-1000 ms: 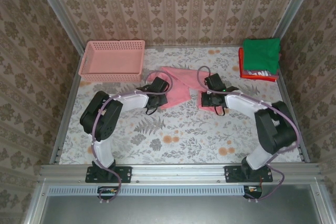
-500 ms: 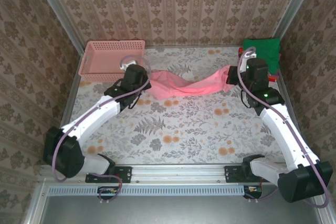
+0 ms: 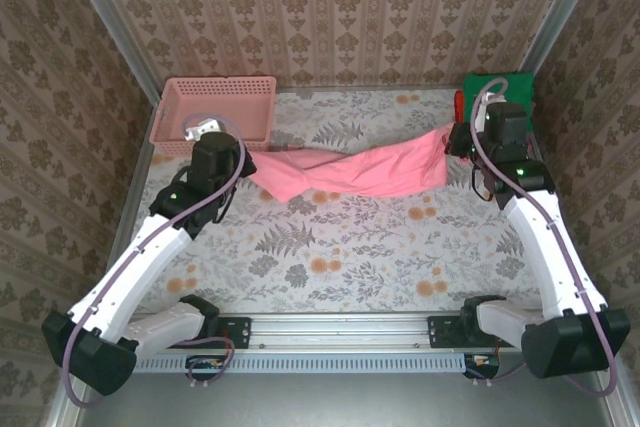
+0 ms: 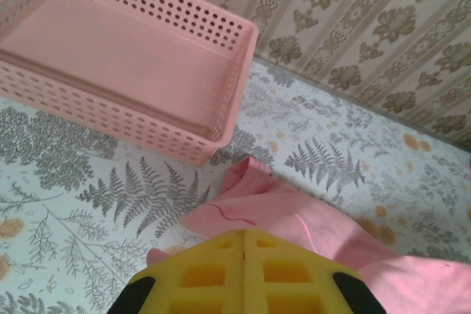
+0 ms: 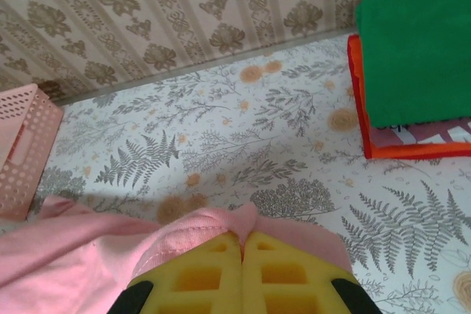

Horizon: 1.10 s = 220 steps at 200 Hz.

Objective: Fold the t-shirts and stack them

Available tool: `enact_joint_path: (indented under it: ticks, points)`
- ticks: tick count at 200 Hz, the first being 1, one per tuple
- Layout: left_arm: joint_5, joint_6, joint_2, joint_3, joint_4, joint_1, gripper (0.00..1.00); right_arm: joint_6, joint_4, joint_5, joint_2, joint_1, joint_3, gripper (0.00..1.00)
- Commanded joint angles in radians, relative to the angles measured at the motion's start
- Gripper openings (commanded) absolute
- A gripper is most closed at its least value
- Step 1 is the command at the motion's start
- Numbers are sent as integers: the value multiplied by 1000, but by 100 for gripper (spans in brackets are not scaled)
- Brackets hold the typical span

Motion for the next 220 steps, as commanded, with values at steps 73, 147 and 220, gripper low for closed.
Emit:
enact_joint_path:
  ticks: [73, 147, 220]
  points:
    - [16, -141, -67, -314, -131, 16, 0, 73, 27, -75, 483, -135, 79, 4]
    - [101, -166, -153, -408, -147, 0, 69, 78, 120, -87, 325, -140, -51, 74]
    - [302, 79, 110, -325, 27, 185, 78, 30, 140, -75, 106, 79, -256, 77]
